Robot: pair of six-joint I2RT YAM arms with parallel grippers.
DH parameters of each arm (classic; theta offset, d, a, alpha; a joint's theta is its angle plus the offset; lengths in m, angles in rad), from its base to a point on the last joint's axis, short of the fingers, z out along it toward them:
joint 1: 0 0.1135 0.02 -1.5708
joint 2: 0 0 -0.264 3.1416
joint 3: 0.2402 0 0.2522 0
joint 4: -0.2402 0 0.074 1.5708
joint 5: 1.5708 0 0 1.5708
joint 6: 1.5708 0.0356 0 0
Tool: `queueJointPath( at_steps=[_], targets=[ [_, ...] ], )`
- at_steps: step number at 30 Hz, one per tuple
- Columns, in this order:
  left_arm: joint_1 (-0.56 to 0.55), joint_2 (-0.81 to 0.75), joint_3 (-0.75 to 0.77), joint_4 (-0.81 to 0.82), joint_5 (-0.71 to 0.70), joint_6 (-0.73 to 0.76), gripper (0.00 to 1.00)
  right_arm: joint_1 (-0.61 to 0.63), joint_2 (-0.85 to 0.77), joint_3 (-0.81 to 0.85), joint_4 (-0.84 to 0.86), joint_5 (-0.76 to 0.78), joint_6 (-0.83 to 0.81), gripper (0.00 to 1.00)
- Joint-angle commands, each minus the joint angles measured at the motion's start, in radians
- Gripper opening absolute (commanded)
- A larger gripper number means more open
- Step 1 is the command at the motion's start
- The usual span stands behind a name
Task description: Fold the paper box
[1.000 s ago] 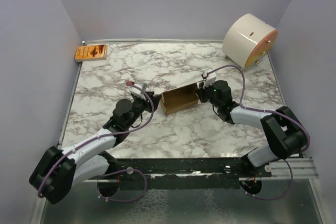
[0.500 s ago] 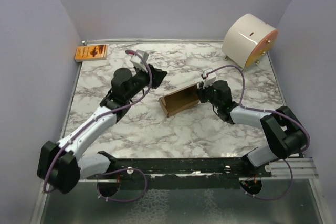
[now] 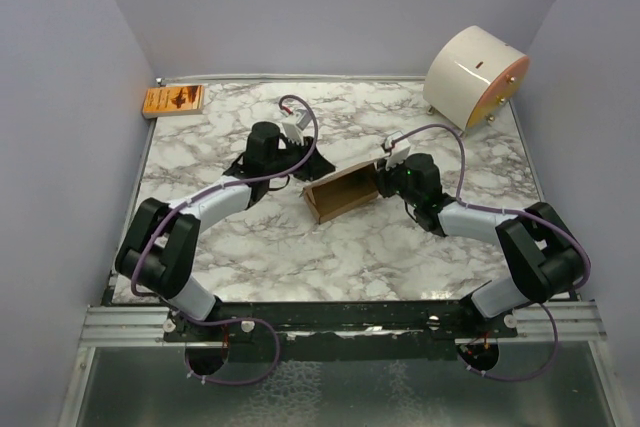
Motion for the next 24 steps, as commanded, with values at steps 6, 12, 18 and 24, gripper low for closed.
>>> queueJointPath(
  at_steps=[6,12,18,24],
  targets=[
    [-0.002,0.094,-0.002,0.095,0.144,-0.035,0.25,-0.004,-0.049,0.033,-0.073,-0.092,-0.057,0.24],
    [-0.001,0.126,-0.007,0.09,0.132,-0.026,0.24,-0.11,-0.109,0.048,-0.155,-0.266,-0.11,0.47],
    [0.0,0.138,0.001,0.082,0.127,-0.019,0.24,-0.241,-0.164,0.075,-0.3,-0.566,-0.248,0.63],
    [-0.001,0.133,0.003,0.069,0.122,-0.014,0.24,-0.293,-0.218,0.122,-0.487,-0.679,-0.501,0.69]
  ],
)
